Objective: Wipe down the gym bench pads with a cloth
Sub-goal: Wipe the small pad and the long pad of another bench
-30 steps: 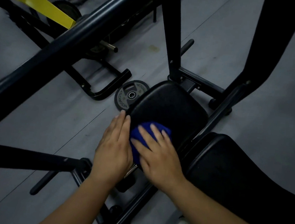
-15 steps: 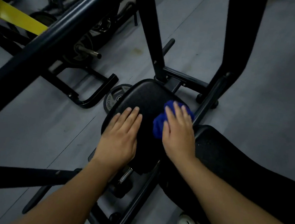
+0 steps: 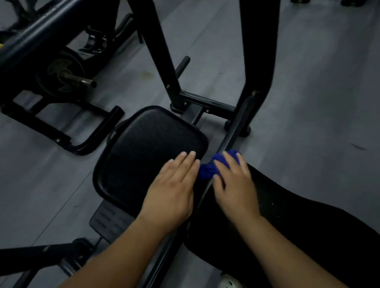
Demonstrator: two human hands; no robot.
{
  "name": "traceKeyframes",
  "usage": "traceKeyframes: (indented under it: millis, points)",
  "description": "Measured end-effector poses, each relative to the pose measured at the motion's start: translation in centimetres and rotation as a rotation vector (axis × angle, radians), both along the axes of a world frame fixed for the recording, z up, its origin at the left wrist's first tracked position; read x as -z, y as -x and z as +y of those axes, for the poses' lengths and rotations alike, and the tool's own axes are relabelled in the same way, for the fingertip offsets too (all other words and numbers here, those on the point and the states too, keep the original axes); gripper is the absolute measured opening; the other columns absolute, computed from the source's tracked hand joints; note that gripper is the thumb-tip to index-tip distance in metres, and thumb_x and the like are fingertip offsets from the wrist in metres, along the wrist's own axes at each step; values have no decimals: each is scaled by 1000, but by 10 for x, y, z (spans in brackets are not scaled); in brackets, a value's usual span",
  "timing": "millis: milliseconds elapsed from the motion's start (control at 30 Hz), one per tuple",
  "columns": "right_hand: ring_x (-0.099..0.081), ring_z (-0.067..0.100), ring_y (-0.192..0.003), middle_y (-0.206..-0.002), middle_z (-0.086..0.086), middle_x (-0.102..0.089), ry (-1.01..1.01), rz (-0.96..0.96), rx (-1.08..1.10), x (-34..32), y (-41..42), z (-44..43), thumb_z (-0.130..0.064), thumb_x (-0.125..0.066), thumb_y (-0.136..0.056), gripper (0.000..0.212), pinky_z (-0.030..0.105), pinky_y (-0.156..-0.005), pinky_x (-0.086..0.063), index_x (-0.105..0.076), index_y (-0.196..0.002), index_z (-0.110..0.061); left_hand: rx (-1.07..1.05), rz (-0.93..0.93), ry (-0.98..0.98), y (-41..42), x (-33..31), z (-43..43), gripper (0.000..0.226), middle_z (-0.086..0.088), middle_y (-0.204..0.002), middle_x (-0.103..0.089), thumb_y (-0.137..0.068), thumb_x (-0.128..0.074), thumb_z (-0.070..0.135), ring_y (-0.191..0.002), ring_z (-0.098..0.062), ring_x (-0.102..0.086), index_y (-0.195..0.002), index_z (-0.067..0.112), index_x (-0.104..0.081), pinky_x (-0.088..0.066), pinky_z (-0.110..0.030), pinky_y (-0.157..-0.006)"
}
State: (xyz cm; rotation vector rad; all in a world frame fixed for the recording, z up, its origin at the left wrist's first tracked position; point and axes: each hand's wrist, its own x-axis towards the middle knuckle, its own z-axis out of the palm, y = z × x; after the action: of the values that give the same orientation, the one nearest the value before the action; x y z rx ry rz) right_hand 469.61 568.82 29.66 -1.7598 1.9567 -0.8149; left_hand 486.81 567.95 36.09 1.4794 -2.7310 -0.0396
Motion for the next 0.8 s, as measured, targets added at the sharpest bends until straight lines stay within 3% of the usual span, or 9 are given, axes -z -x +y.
traceKeyframes:
  millis: [100, 200, 267, 367, 467, 600, 733, 800]
  points:
    - [-32, 26, -146, -146, 1, -52, 8, -42, -157, 14, -22, 50, -28, -45, -96, 44, 41, -123, -19, -61, -135, -15, 69, 18, -34, 23, 16, 7, 60, -14, -154, -43, -89, -38, 23, -144, -27, -38, -144, 3, -49, -32, -43, -118]
    - [-38, 22, -143, -144, -4, -54, 44, 80, -288, 30, -18, 116, -30, -46, -95, 38, 43, -119, -22, -66, -126, -22, 109, -14, -62, 27, 24, 16, 61, -12, -155, -42, -89, -35, 24, -145, -25, -36, -146, 6, -47, -28, -40, -119]
    - [-44, 24, -139, -147, -2, -51, 28, 147, -175, 41, 8, 117, -35, -42, -95, 42, 46, -115, -24, -62, -131, -25, 139, -35, -82, 24, 31, 26, 61, -12, -155, -42, -89, -34, 24, -145, -25, -37, -146, 6, -47, -30, -41, -119]
    - [-32, 33, -145, -156, 8, -39, -84, 114, 182, 33, 13, 55, -38, -30, -96, 55, 52, -118, -23, -48, -145, -20, 161, -28, -96, 20, 45, 38, 60, -13, -156, -40, -90, -35, 22, -146, -26, -36, -146, 4, -47, -35, -43, -117]
    - [-27, 31, -148, -157, 11, -37, -39, 97, 132, 35, -21, 68, -30, -35, -95, 56, 47, -121, -21, -45, -147, -13, 148, 35, -87, 20, 59, 46, 58, -16, -159, -33, -94, -34, 20, -150, -27, -27, -148, 0, -41, -31, -41, -120]
    - [-43, 32, -140, -150, 10, -47, 71, 209, -114, 73, 14, 141, -23, -44, -90, 51, 43, -116, -26, -55, -138, -9, 105, 103, -59, 24, 75, 50, 58, -12, -164, -22, -97, -33, 18, -154, -22, -11, -153, 1, -33, -22, -38, -123]
    - [-43, 38, -138, -148, 16, -48, -73, 85, 348, 60, 39, 49, -35, -29, -93, 60, 48, -117, -30, -55, -139, -8, 113, 84, -5, 23, 85, 47, 55, -13, -163, -25, -98, -37, 17, -153, -24, -15, -151, 1, -37, -25, -40, -122]
    - [-38, 35, -142, -151, 13, -45, -32, 78, 333, 49, 9, 39, -40, -29, -97, 58, 47, -117, -30, -53, -142, -12, 125, 84, 12, 21, 86, 46, 55, -15, -162, -27, -97, -35, 18, -153, -26, -18, -149, -1, -40, -28, -43, -120]
